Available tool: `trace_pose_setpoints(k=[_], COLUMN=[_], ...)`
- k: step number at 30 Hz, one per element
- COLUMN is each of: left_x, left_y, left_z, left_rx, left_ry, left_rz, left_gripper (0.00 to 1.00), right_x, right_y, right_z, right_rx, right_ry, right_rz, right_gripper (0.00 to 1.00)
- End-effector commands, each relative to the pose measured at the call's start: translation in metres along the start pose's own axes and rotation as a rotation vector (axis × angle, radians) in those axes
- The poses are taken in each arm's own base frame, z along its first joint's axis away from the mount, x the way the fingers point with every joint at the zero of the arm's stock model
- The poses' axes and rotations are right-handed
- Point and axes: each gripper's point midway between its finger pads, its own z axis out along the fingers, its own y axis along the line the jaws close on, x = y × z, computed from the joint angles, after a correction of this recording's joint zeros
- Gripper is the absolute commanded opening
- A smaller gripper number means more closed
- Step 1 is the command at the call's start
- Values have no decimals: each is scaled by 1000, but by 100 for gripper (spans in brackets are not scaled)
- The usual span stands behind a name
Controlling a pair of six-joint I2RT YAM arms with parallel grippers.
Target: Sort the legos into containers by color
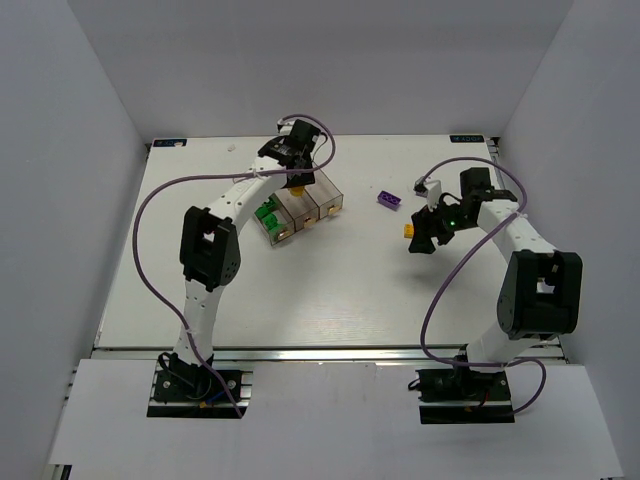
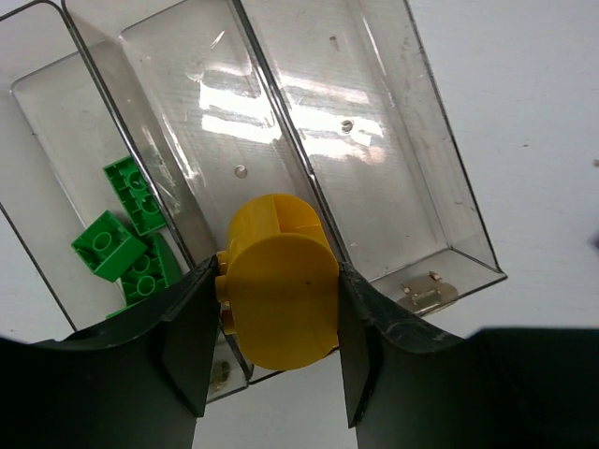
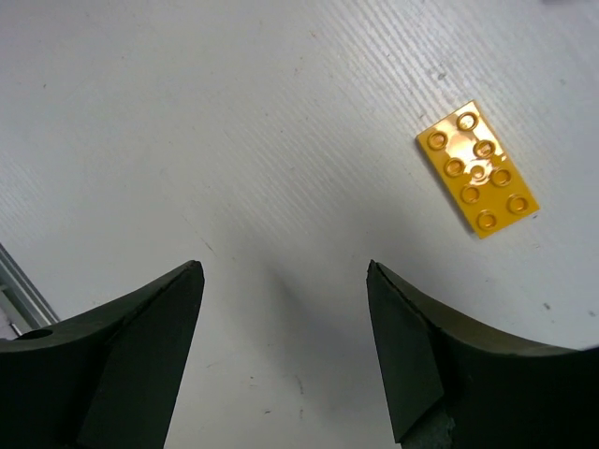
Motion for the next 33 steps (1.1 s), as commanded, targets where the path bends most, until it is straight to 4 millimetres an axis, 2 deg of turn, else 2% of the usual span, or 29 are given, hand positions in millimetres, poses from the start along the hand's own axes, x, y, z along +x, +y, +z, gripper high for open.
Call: trace_pose_setpoints(k=[1,3,5,8,10,15,16,19,20,21,22,23,25,26,28,29,30,31,32,33], left_x=[-9,-6,-6,-7,-9,-9,-13,-17,-25,-25,-15,-22,-24,-10,-5,18,14,20,41,40], left_y=[14,16,21,20,23,22,21,18,15,15,18,17,17,25,29,38,41,44,52,56], left_z=[-3,-2,0,-2,-1,-5,-10,-21,-37,-44,-43,-65,-82,-94,-108,-104,-122,-126,-122,-136], left_rx=[-28,-35,-42,-34,-33,-20,-5,33,73,92,100,151,207,228,265,254,286,294,279,300], left_ry=[-9,-3,-1,-2,0,1,-7,-20,-39,-43,-33,-58,-97,-86,-110,-71,-107,-105,-69,-91], left_rz=[-17,-14,-21,-19,-24,-30,-35,-45,-49,-53,-49,-59,-77,-76,-99,-109,-131,-142,-156,-175], left_gripper=[46,58,64,71,74,76,76,71,69,66,66,66,66,66,69,70,70,71,72,72], right_x=[-19,-22,-27,-31,-26,-30,-24,-28,-23,-30,-26,-26,-27,-22,-17,-12,-10,-5,-3,-2], right_y=[-8,-11,-16,-28,-36,-67,-73,-87,-91,-98,-99,-101,-102,-101,-99,-96,-95,-92,-91,-92], right_z=[-5,-4,-3,2,10,20,28,33,41,40,44,47,50,51,56,56,58,58,59,61], right_rx=[5,3,-2,-12,-29,14,2,11,-4,10,-4,-10,-27,-47,-70,-85,-90,-101,-103,-97], right_ry=[-26,-30,-32,-12,21,89,110,147,168,164,179,188,201,217,238,252,260,268,271,269], right_rz=[-116,-185,-247,-352,-402,-485,-489,-509,-504,-513,-503,-509,-521,-522,-524,-530,-532,-525,-524,-534], right_gripper=[76,77,77,78,77,78,78,77,77,76,76,75,72,70,65,64,63,63,63,63])
